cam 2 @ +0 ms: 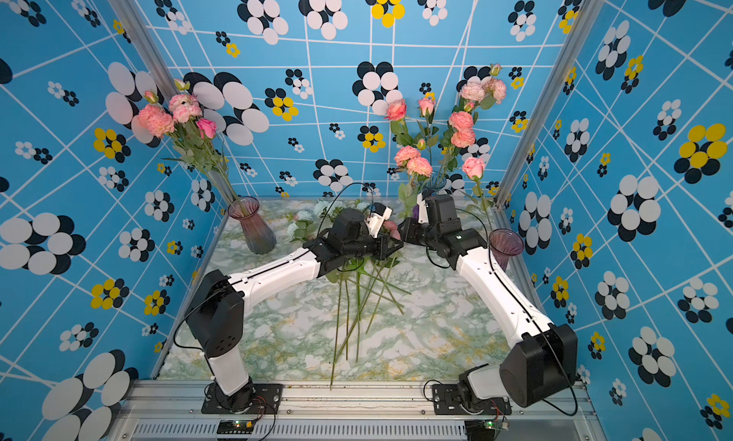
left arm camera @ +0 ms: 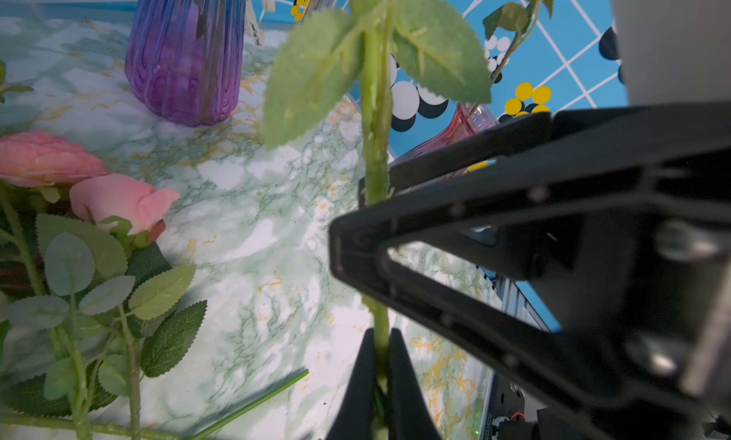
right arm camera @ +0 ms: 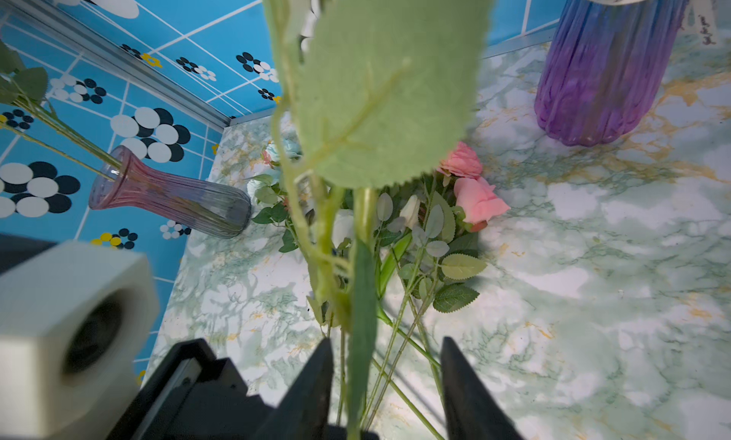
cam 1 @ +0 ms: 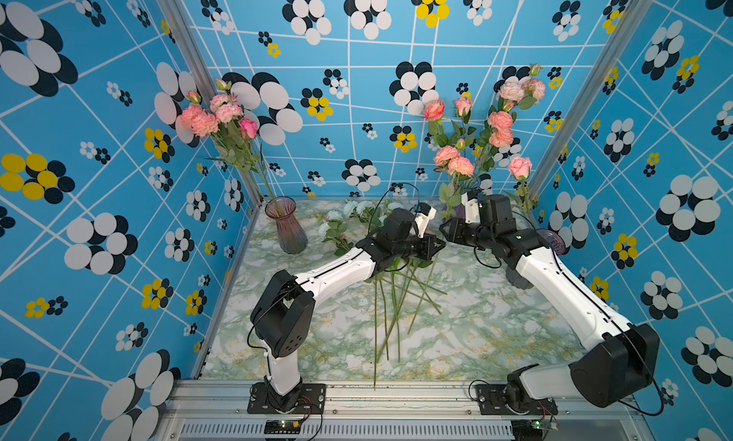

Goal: Place the pink flowers into the vase
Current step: Pick up the flower at the center of the board, then place the flower in the vase.

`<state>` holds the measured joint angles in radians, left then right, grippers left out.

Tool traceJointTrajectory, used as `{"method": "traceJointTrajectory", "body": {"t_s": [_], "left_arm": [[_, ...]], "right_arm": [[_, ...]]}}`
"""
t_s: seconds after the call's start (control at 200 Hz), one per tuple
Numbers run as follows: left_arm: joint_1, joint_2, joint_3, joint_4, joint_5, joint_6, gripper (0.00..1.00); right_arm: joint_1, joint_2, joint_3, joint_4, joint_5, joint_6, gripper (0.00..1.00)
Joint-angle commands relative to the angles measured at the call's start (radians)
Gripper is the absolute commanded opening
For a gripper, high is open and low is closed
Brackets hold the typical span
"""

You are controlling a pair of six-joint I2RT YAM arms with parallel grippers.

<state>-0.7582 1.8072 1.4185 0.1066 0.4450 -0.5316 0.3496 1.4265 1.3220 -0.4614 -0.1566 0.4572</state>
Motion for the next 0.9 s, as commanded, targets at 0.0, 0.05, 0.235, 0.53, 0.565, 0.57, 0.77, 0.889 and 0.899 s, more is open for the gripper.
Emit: {"method": "traceJointTrajectory", "body": {"t_s": [0.0, 0.05, 0.235, 0.53, 0.565, 0.57, 0.77, 0.889, 0.899], "left_arm": [[-0.007, -0.045, -0.018, 0.050, -0.003, -0.002, 0.00], [-0.006, -0.046, -0.022, 0.048, -0.002, -0.001, 0.03], [-0.005, -0.056, -0.040, 0.025, 0.003, 0.013, 0.42], [-0.003, -0.113, -0.098, -0.002, 0.005, 0.048, 0.82], [-0.002, -0.118, -0.102, -0.004, 0.003, 0.051, 0.87], [-0.003, -0.118, -0.102, -0.003, 0.004, 0.050, 0.88], [0.000, -0.111, -0.110, -0.024, -0.006, 0.071, 1.00], [0.000, -0.103, -0.110, -0.034, -0.004, 0.082, 1.00], [-0.001, -0.102, -0.109, -0.035, -0.004, 0.084, 1.00]], "right_arm": [[0.010, 0.007, 0.048, 0.006, 0.024, -0.003, 0.24], [0.010, 0.008, 0.065, -0.005, 0.030, -0.008, 0.12], [0.011, 0.031, 0.206, -0.124, 0.111, -0.101, 0.00], [0.010, 0.027, 0.454, -0.206, 0.334, -0.347, 0.00], [0.008, 0.019, 0.486, -0.217, 0.366, -0.379, 0.00], [0.009, 0.019, 0.490, -0.217, 0.372, -0.384, 0.00], [0.006, -0.046, 0.634, -0.239, 0.583, -0.554, 0.00], [0.005, -0.124, 0.643, -0.156, 0.725, -0.656, 0.00], [0.005, -0.133, 0.639, -0.143, 0.734, -0.665, 0.00]]}}
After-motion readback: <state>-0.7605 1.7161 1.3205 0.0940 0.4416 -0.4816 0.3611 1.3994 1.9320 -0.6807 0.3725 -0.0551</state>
